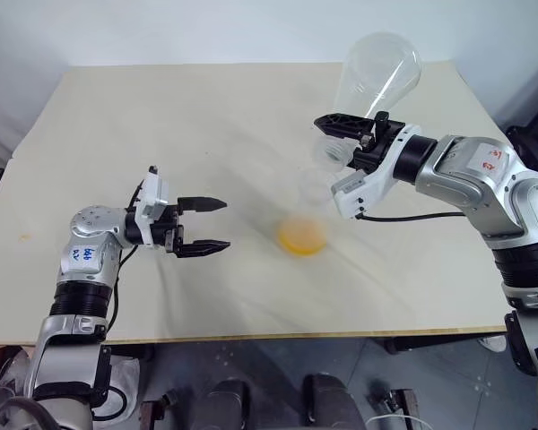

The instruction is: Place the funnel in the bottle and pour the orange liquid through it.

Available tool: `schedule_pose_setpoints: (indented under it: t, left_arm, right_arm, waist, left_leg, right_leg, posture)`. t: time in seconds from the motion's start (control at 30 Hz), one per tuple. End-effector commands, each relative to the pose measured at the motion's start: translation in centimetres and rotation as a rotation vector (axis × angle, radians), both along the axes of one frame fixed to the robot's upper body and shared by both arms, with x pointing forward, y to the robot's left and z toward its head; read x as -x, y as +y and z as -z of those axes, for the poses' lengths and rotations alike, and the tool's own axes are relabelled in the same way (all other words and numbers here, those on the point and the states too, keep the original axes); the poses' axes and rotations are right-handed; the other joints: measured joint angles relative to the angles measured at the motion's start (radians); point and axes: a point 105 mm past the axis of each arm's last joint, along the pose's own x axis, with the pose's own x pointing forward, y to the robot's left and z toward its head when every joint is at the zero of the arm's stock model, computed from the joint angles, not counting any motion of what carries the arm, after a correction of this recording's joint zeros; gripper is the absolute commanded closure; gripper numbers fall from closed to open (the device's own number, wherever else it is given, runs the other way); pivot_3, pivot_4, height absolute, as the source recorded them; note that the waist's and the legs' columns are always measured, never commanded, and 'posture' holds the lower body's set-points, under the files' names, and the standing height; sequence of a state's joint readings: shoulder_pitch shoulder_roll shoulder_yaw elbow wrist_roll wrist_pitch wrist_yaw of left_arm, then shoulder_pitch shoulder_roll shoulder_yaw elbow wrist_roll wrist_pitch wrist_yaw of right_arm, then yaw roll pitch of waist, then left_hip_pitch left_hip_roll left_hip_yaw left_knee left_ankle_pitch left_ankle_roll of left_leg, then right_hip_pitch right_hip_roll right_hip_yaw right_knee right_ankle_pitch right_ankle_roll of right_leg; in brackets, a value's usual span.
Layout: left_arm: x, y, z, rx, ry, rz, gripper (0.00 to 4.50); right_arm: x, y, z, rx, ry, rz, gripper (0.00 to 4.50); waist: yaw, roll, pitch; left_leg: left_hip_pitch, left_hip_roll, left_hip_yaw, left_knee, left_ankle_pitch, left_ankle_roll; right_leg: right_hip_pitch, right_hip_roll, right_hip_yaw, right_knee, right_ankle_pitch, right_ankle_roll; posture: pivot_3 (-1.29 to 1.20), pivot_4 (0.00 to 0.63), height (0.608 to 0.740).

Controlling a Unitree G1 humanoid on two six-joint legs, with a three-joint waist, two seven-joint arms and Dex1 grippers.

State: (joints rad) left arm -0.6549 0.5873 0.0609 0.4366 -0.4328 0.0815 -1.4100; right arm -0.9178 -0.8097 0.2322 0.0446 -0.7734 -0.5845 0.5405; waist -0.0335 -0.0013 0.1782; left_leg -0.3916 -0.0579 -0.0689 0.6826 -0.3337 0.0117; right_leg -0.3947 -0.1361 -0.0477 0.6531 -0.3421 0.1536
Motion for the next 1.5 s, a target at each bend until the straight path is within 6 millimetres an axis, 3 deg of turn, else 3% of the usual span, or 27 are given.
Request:
schedule_pose_setpoints:
  t: [0.03, 0.2, 0.37, 0.67, 0.9, 1.1, 1.23, 1.5]
  left_arm:
    - [0.2, 0.0, -0.7, 0.028, -0.039, 0.003, 0.0]
    - [-0.1, -0.4, -1.0, 0.036, -0.046, 0.005, 0.0]
    - [-0.2, -0.9, -1.6, 0.047, -0.064, 0.016, 0.0]
    - [-0.3, -1.1, -2.0, 0.052, -0.077, 0.024, 0.0]
    - [-0.1, -0.9, -2.0, 0.05, -0.081, 0.02, 0.0]
    - [-0.2, -0.6, -1.9, 0.049, -0.088, -0.006, 0.0]
    - [-0.1, -0.4, -1.8, 0.052, -0.087, -0.02, 0.0]
    - [-0.1, -0.2, -2.0, 0.053, -0.092, -0.037, 0.0]
  right_arm:
    - [0.6, -0.2, -2.2, -0.025, -0.058, -0.006, 2.02]
    - [0.5, -0.4, -2.5, -0.064, -0.046, 0.003, 2.02]
    - [0.4, -1.6, -4.1, -0.315, 0.061, 0.043, 2.02]
    - [1.6, -2.8, -4.6, -0.584, 0.29, 0.037, 2.02]
    - [0.8, -6.4, -5.4, -1.129, 0.577, 0.07, 2.02]
    - [-0.2, -10.4, -3.3, -1.534, 0.784, 0.08, 2.02]
    - [-1.0, -13.0, -0.5, -1.746, 0.872, 0.1, 2.02]
    - [-2.1, -14.6, 1.8, -1.877, 0.898, 0.127, 2.02]
  waist:
    - [0.0, 0.0, 0.0]
    - [0.0, 0.0, 0.0]
    - [0.001, 0.0, 0.0]
    - [0.003, 0.0, 0.0]
    - [0.004, 0.0, 0.0]
    - [0.007, 0.0, 0.0]
    - [0.005, 0.0, 0.0]
    - [0.002, 0.0, 0.0]
  left_leg:
    - [0.0, 0.0, 0.0, 0.0, 0.0, 0.0]
    - [0.0, 0.0, 0.0, 0.0, 0.0, 0.0]
    - [0.0, 0.0, 0.0, 0.0, 0.0, 0.0]
    - [0.0, 0.0, 0.0, 0.0, 0.0, 0.0]
    - [0.0, 0.0, -0.001, 0.0, 0.0, 0.0]
    - [0.0, -0.001, -0.003, 0.001, 0.0, 0.0]
    - [0.001, -0.001, -0.002, 0.0, 0.0, 0.0]
    - [0.002, -0.001, -0.001, -0.001, 0.0, 0.0]
  right_leg:
    - [0.0, 0.0, 0.0, 0.0, 0.0, 0.0]
    - [0.0, 0.0, 0.0, 0.0, 0.0, 0.0]
    - [0.0, 0.0, 0.0, 0.0, 0.0, 0.0]
    - [0.0, 0.0, -0.001, 0.0, 0.0, 0.0]
    - [0.0, 0.0, -0.001, 0.002, 0.0, 0.0]
    - [0.001, -0.002, -0.001, 0.002, 0.0, 0.0]
    - [0.001, -0.002, -0.001, 0.003, 0.0, 0.0]
    - [0.0, -0.002, -0.001, 0.004, 0.0, 0.0]
  posture:
    - [0.0, 0.15, 0.74]
    - [0.0, 0.15, 0.74]
    - [0.0, 0.15, 0.74]
    - [0.0, 0.15, 0.74]
    - [0.0, 0.15, 0.74]
    - [0.0, 0.15, 0.74]
    - [0.0, 0.15, 0.74]
    - [0.0, 0.15, 0.74]
